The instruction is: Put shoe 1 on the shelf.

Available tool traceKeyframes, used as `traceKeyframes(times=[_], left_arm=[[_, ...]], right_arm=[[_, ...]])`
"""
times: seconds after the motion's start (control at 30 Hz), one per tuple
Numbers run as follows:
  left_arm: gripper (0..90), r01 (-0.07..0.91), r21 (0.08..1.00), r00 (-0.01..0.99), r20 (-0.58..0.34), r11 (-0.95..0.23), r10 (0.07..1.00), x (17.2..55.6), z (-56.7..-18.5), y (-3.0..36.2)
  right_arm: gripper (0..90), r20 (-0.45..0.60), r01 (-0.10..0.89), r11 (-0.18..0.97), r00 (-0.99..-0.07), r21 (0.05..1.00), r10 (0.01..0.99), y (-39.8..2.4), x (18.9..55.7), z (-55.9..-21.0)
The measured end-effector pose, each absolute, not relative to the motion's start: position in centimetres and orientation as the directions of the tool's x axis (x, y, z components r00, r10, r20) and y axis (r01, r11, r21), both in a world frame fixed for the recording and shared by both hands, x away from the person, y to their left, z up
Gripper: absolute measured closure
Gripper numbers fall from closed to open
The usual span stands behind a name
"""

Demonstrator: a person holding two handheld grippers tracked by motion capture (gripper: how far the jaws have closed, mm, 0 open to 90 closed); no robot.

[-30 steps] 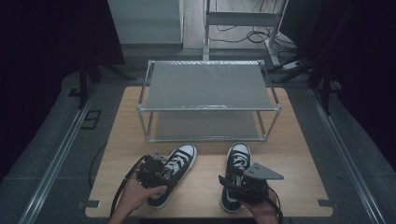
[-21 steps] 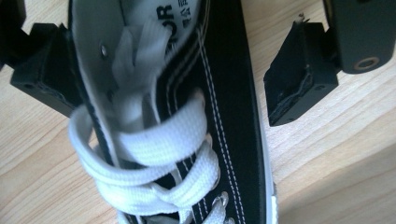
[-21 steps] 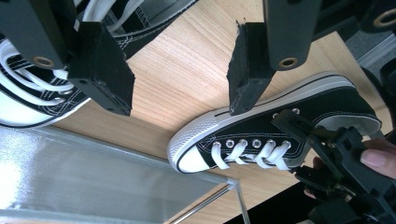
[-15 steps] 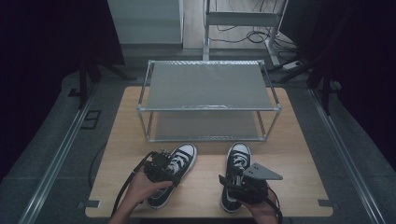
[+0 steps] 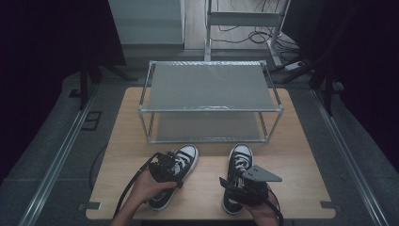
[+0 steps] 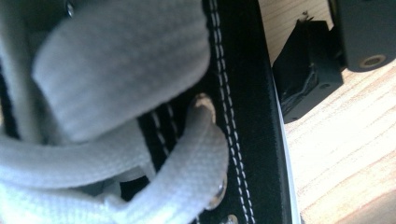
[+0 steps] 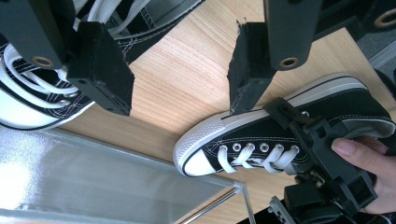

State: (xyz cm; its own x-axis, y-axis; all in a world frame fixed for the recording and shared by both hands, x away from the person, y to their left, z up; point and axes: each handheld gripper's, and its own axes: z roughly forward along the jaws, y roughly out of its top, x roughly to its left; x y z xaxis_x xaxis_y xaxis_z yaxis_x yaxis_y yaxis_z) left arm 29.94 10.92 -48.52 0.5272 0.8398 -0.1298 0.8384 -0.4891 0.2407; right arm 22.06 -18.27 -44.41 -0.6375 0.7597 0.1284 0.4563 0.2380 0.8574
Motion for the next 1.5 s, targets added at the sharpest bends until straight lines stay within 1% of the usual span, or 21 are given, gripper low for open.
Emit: traceKeyframes(times=[0.17, 0.4, 0.53, 0.67, 0.87, 0.97, 1.13, 1.23, 1.37, 1.5], left_arm=[[13.9, 0.827, 0.255, 0.544, -0.138, -0.501, 0.828, 29.9, -48.5, 11.2], [14.6, 0.778, 0.284, 0.614, -0.158, -0.560, 0.773, 29.7, -48.3, 11.3], [15.0, 0.771, 0.323, 0.617, -0.168, -0.549, 0.769, 29.6, -48.1, 11.3], [15.0, 0.761, 0.329, 0.633, -0.187, -0.559, 0.752, 29.7, -47.8, 11.6], [15.0, 0.741, 0.356, 0.654, -0.187, -0.570, 0.733, 29.7, -47.0, 11.8], [15.0, 0.732, 0.362, 0.667, -0.212, -0.577, 0.714, 29.9, -46.5, 12.0], [15.0, 0.716, 0.370, 0.684, -0.205, -0.592, 0.700, 30.0, -45.7, 11.8], [15.0, 0.713, 0.376, 0.691, -0.228, -0.593, 0.686, 30.3, -45.4, 11.8], [15.0, 0.700, 0.375, 0.703, -0.215, -0.608, 0.678, 30.4, -45.0, 11.5], [15.0, 0.696, 0.381, 0.708, -0.222, -0.608, 0.671, 30.6, -44.5, 11.3]], right_arm=[[41.3, 0.120, 0.457, 0.245, -0.634, 0.855, 0.764, -18.2, 22.0, -44.5], [42.0, 0.115, 0.456, 0.248, -0.633, 0.855, 0.766, -18.4, 22.1, -44.5], [42.1, 0.118, 0.459, 0.245, -0.629, 0.854, 0.769, -18.6, 22.2, -44.6], [42.1, 0.118, 0.461, 0.244, -0.627, 0.853, 0.770, -18.6, 22.2, -44.6], [42.1, 0.119, 0.462, 0.240, -0.623, 0.854, 0.773, -18.7, 22.3, -44.7], [42.2, 0.120, 0.462, 0.239, -0.622, 0.854, 0.774, -18.8, 22.4, -44.6], [42.3, 0.120, 0.460, 0.235, -0.620, 0.857, 0.775, -19.0, 22.4, -44.6], [42.3, 0.122, 0.461, 0.235, -0.620, 0.856, 0.775, -19.0, 22.4, -44.6], [42.3, 0.122, 0.463, 0.232, -0.616, 0.856, 0.778, -19.1, 22.4, -44.6], [42.3, 0.122, 0.463, 0.234, -0.617, 0.855, 0.778, -19.2, 22.4, -44.5]])
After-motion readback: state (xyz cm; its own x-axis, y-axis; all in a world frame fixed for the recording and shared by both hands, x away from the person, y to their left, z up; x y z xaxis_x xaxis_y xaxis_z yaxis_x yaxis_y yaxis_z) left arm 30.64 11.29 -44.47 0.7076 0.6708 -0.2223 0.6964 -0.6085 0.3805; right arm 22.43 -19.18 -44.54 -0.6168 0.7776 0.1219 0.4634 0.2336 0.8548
